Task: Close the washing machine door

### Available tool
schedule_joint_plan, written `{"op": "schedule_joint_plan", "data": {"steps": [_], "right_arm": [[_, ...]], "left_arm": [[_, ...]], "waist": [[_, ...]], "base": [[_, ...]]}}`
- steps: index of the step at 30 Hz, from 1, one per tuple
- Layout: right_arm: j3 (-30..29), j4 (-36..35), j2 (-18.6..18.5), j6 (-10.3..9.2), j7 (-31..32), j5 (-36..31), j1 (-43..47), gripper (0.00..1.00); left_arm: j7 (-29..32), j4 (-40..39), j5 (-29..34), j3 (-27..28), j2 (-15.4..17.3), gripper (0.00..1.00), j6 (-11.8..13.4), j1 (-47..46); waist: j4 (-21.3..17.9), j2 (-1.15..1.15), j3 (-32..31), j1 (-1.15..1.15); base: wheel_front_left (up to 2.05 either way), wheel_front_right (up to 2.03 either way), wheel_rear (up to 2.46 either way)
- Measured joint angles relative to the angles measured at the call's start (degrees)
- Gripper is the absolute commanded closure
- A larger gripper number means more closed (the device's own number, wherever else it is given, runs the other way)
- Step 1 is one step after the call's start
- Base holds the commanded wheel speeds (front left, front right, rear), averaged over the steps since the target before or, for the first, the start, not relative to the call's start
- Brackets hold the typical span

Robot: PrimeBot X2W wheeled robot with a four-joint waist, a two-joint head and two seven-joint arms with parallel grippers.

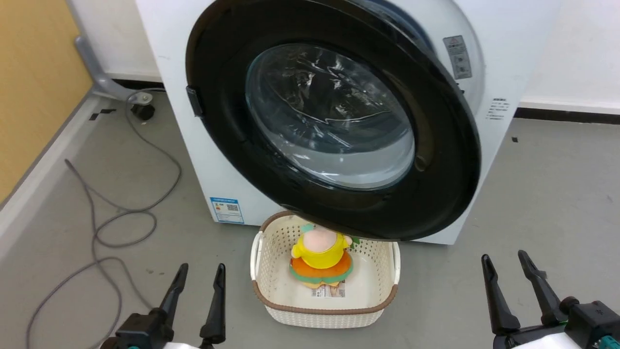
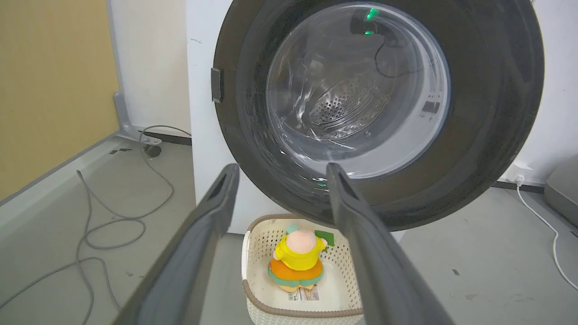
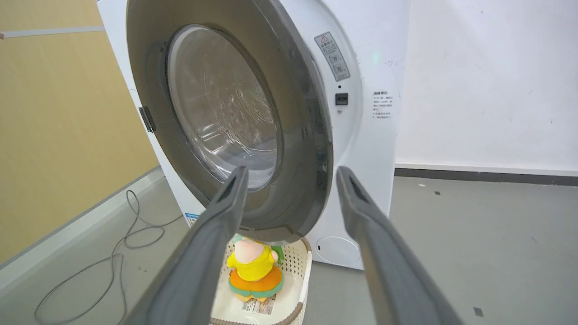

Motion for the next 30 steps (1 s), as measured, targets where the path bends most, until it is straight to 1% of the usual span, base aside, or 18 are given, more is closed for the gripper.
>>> {"op": "schedule_joint_plan", "data": {"steps": [2, 3, 4, 7, 10, 15, 17, 24, 30], "right_arm": [[0.03, 0.01, -0.08, 0.0, 0.0, -0.01, 0.03, 0.0], [0.05, -0.03, -0.13, 0.0, 0.0, -0.01, 0.05, 0.58], [0.2, -0.13, -0.25, 0.0, 0.0, -0.01, 0.07, 1.0], [1.01, -0.52, -1.21, 0.0, 0.0, 0.0, 0.0, 1.0], [2.43, -0.44, -3.04, 0.0, 0.0, 0.11, -0.74, 1.0], [5.67, -0.16, -6.81, 0.0, 1.4, 1.6, -6.96, 1.0], [6.57, 0.79, -9.04, 0.01, 2.43, 2.3, -9.68, 1.0], [10.29, 5.46, -17.17, 0.01, 5.22, 7.89, -19.5, 1.0], [9.9, 11.35, -21.79, 0.02, 5.56, 14.16, -26.36, 1.0]], "left_arm": [[0.0, 0.32, 0.86, 0.16, -0.88, 0.0, 0.04, -0.02], [0.0, 0.41, 1.13, 0.11, -1.42, 0.0, 0.03, -0.03], [0.0, 0.56, 1.76, 0.01, -1.75, 0.0, 0.03, -0.09], [0.0, 0.63, 3.28, -0.1, -2.41, 0.0, -0.02, -0.58], [0.0, 0.67, 4.1, -0.33, -3.31, 0.0, -0.54, -1.51], [0.01, 0.53, 5.44, -1.13, -4.22, 0.0, -1.09, -3.13], [0.0, 0.52, 5.89, -1.63, -4.7, 0.0, -1.51, -4.25], [0.0, 0.36, 6.39, -2.87, -5.73, 0.0, -2.03, -7.33], [0.0, 0.24, 6.77, -3.8, -6.41, 0.0, -2.04, -9.24]], "waist": [[0.49, 0.0, 0.17, 0.0], [0.76, 0.0, 0.3, 0.0], [1.07, 0.0, 0.44, 0.0], [2.17, 0.0, 1.14, 0.0], [3.41, 0.0, 2.14, 0.0], [5.33, 0.0, 4.68, 0.0], [6.18, 0.0, 5.9, 0.0], [8.96, 0.0, 10.92, 0.01], [11.07, 0.0, 14.93, 0.01]], "base": [[0.0, 0.0, 0.0], [0.0, 0.0, 0.0], [0.0, 0.0, 0.0], [0.0, 0.0, 0.0], [0.0, 0.0, 0.0], [0.0, 0.0, 0.0], [0.0, 0.0, 0.0], [0.0, 0.0, 0.0], [0.0, 0.0, 0.0]]}}
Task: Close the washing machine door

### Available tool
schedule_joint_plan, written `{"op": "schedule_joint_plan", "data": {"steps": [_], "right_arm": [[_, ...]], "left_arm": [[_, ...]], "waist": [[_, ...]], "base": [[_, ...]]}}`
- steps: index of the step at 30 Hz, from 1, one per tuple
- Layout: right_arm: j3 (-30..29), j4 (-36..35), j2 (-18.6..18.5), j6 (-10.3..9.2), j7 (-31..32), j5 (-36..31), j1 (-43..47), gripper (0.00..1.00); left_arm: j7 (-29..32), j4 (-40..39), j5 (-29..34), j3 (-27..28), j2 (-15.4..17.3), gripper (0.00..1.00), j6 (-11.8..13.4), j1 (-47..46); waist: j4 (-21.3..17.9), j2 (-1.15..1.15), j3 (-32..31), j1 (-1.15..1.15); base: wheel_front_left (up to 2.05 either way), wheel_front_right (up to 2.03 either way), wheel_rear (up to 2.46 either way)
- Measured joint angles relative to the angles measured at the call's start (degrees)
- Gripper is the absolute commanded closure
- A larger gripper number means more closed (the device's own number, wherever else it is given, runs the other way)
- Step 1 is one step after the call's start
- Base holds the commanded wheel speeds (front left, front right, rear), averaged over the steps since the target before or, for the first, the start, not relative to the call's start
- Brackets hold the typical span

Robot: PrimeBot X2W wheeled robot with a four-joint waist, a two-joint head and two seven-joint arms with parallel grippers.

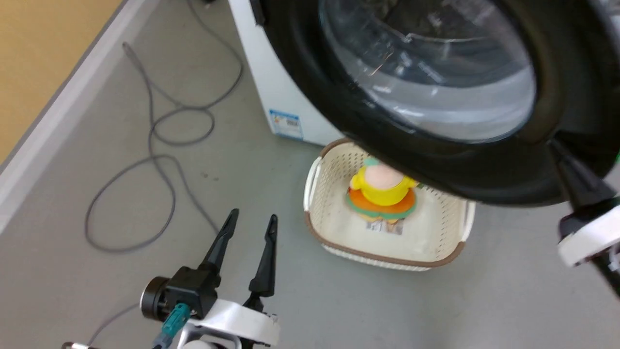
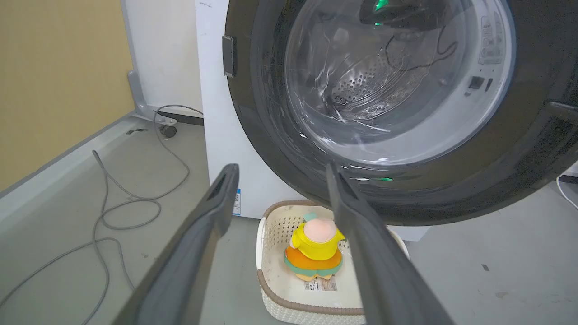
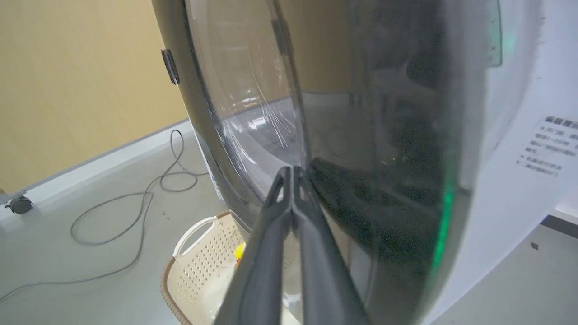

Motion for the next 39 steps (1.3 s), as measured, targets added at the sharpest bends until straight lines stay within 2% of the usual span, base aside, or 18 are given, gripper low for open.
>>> {"op": "schedule_joint_plan", "data": {"steps": [10, 22, 32, 39], "right_arm": [[0.77, 8.12, -5.34, 0.12, 0.86, 4.8, -11.16, 1.0], [-0.31, 19.64, -8.2, 0.18, 3.03, 9.48, -24.19, 1.0], [2.34, 25.49, -7.42, 0.63, 0.67, 9.83, -26.41, 1.0], [5.41, 23.91, -6.7, 0.07, -3.61, 12.14, -21.84, 1.0]], "left_arm": [[0.0, -1.03, -0.97, -2.11, -0.29, 0.0, 0.8, -3.44], [0.0, -1.54, -2.26, -3.6, -0.32, 0.0, 2.29, -4.99], [0.0, -1.34, -2.44, -3.25, -0.35, 0.0, 3.0, -5.09], [0.0, -0.33, -2.37, -1.93, -0.36, 0.0, 2.65, -4.82]], "waist": [[2.55, 0.0, 4.92, 0.0], [4.31, 0.0, 7.77, 0.0], [4.13, 0.0, 6.58, 0.0], [2.41, 0.0, 2.47, 0.0]], "base": [[0.0, 0.0, 0.0], [0.0, 0.0, 0.0], [0.0, 0.0, 0.0], [0.0, 0.0, 0.0]]}}
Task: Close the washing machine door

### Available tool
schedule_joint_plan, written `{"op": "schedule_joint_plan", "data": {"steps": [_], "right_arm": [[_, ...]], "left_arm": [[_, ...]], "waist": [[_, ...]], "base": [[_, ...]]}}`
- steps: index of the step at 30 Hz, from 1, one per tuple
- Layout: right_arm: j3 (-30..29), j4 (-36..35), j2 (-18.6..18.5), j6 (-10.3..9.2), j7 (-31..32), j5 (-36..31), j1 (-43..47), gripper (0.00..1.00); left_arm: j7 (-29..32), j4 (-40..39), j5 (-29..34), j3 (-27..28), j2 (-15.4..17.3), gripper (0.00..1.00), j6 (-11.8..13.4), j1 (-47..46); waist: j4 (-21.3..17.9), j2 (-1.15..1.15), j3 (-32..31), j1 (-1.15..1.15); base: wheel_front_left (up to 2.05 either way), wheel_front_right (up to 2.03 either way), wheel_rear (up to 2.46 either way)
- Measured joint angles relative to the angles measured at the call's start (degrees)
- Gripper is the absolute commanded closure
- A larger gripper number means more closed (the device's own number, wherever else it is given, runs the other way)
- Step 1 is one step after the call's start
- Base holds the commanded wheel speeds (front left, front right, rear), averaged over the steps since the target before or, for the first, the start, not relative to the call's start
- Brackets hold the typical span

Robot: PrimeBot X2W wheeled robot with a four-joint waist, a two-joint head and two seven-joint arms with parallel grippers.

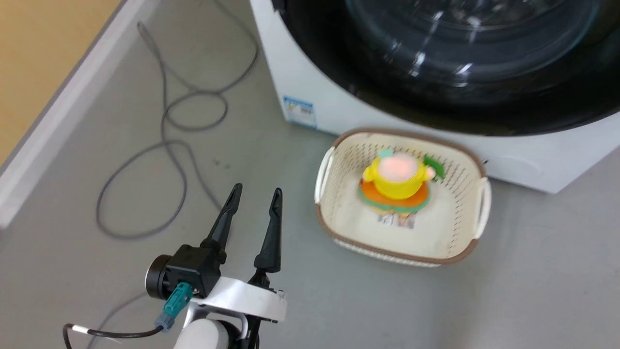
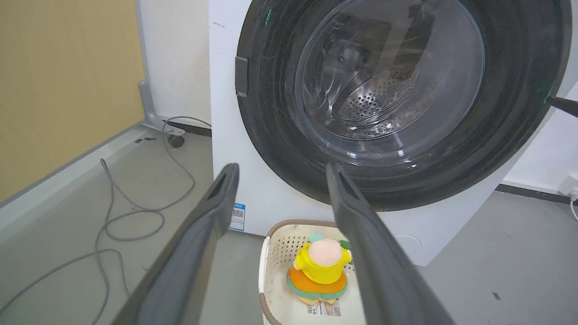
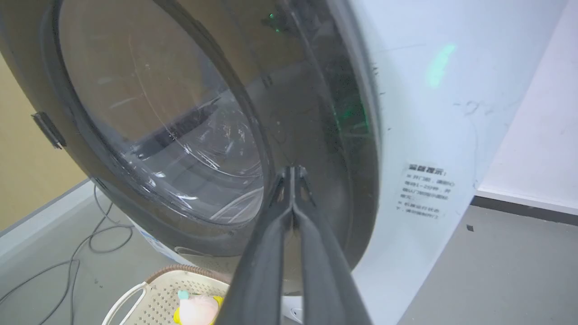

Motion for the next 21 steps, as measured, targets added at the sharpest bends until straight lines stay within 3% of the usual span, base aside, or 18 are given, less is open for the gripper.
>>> {"op": "schedule_joint_plan", "data": {"steps": [7, 10, 14, 21], "right_arm": [[0.6, -6.84, 2.41, 0.0, -1.71, 1.01, 11.67, 1.0], [-2.63, -10.91, 3.66, 0.0, -1.92, 0.14, 17.74, 1.0], [-8.88, -18.36, 7.23, -0.01, -1.96, -3.35, 26.39, 1.0], [-16.48, -28.85, 16.55, -0.01, -1.94, -12.12, 38.96, 1.0]], "left_arm": [[0.0, 2.0, 1.54, 1.7, -0.01, 0.0, -1.15, 2.18], [0.0, 2.54, 1.79, 2.43, -0.01, 0.0, -1.24, 3.14], [0.0, 2.78, 1.98, 3.56, 0.01, 0.0, -1.64, 4.48], [0.01, 2.83, 1.99, 6.05, 0.24, 0.0, -1.66, 7.3]], "waist": [[-2.93, 0.0, -5.88, 0.0], [-4.27, 0.0, -8.42, -0.01], [-6.13, 0.0, -11.24, -0.01], [-9.41, 0.0, -14.12, -0.01]], "base": [[0.0, 0.0, 0.0], [0.0, 0.0, 0.0], [0.0, 0.0, 0.0], [0.0, 0.0, 0.0]]}}
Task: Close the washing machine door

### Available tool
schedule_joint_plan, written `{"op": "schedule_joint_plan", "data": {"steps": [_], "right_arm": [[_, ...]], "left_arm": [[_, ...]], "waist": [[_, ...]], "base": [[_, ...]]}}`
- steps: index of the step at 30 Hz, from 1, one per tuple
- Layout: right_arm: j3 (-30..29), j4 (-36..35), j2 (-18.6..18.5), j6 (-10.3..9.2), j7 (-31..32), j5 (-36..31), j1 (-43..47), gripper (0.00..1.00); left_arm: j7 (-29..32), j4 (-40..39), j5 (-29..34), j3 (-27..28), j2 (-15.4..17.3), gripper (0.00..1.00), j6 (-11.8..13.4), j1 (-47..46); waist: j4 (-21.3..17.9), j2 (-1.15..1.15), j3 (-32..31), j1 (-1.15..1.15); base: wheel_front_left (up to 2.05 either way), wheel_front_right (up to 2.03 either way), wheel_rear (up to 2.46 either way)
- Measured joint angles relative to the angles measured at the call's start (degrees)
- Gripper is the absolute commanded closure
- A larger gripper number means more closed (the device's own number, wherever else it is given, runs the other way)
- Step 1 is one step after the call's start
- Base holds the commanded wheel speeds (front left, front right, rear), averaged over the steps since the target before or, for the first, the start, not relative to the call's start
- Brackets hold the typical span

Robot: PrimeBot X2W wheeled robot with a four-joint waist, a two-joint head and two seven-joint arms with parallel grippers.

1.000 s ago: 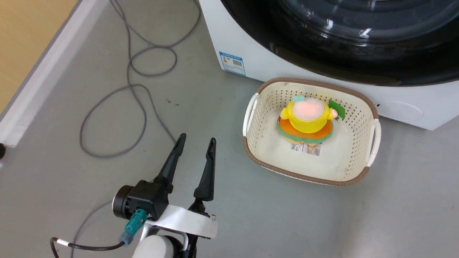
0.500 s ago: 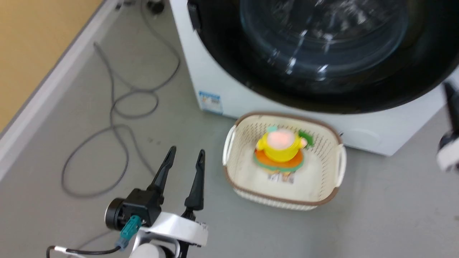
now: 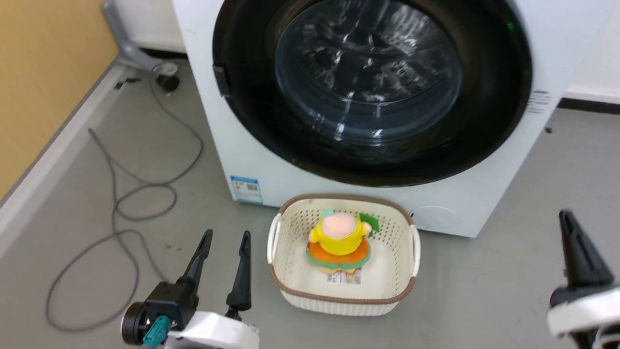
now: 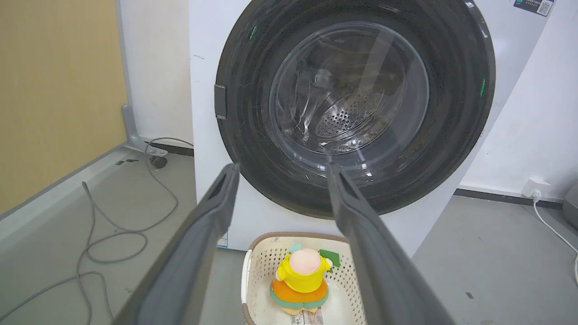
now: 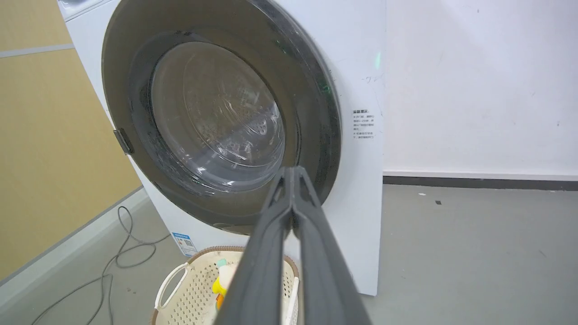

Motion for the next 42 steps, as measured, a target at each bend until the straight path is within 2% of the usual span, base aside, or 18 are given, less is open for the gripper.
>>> {"op": "schedule_joint_plan", "data": {"steps": [7, 8, 11, 12, 13, 14, 21, 34, 35, 42], "right_arm": [[-3.47, -7.05, 7.43, 0.0, 0.23, -8.84, 6.9, 1.0], [-4.24, -8.28, 9.38, 0.0, 0.73, -10.53, 8.43, 1.0], [-4.69, -8.57, 10.8, 0.0, 1.21, -12.48, 10.04, 1.0], [-4.97, -8.57, 11.35, 0.0, 1.53, -12.84, 10.47, 0.91], [-5.06, -8.57, 11.8, 0.0, 1.53, -13.19, 10.76, 0.34], [-5.08, -8.56, 12.03, 0.0, 1.62, -13.73, 10.98, 0.0], [-5.28, -8.6, 13.1, 0.0, 1.54, -15.75, 11.46, 0.0], [-5.47, -8.58, 13.14, 0.0, 1.46, -15.69, 11.46, 0.0], [-5.45, -8.58, 13.12, 0.0, 1.46, -15.68, 11.46, 1.0], [-5.42, -8.58, 13.13, 0.01, 1.59, -15.77, 11.44, 1.0]], "left_arm": [[-0.01, -0.08, 1.49, 0.93, 0.33, 0.0, 0.02, 3.02], [-0.01, -0.04, 1.6, 0.89, 0.3, 0.0, -0.01, 3.86], [0.0, -0.03, 2.18, 0.87, 0.29, 0.0, -0.07, 4.64], [-0.01, -0.03, 2.41, 0.84, 0.29, 0.0, -0.07, 4.85], [-0.01, -0.01, 2.52, 0.84, 0.29, 0.0, -0.08, 5.06], [-0.01, 0.03, 2.58, 0.76, 0.27, 0.0, -0.21, 5.26], [-0.01, 0.07, 3.49, 0.34, 0.19, 0.0, -0.48, 5.59], [-0.01, -0.03, 4.26, 0.36, -0.02, 0.0, -0.31, 5.47], [-0.01, -0.07, 4.48, 0.36, -0.02, 1.0, -0.24, 5.43], [0.19, -0.04, 4.49, 0.4, -0.08, 1.0, -0.25, 5.45]], "waist": [[-1.87, 0.0, -1.75, 0.0], [-2.05, 0.0, -2.25, 0.0], [-2.14, 0.0, -2.82, 0.0], [-2.2, 0.0, -2.93, 0.0], [-2.26, 0.0, -3.01, 0.0], [-2.33, 0.0, -3.08, 0.0], [-2.46, 0.0, -3.05, 0.0], [-2.43, 0.0, -2.19, 0.0], [-2.38, 0.0, -2.11, 0.0], [-2.46, 0.0, -2.08, 0.01]], "base": [[0.0, 0.0, 0.0], [0.0, 0.0, 0.0], [0.0, 0.0, 0.0], [0.0, 0.0, 0.0], [0.0, 0.0, 0.0], [0.0, 0.0, 0.0], [0.0, 0.0, 0.0], [0.0, 0.0, 0.0], [0.0, 0.0, 0.0], [0.0, 0.0, 0.0]]}}
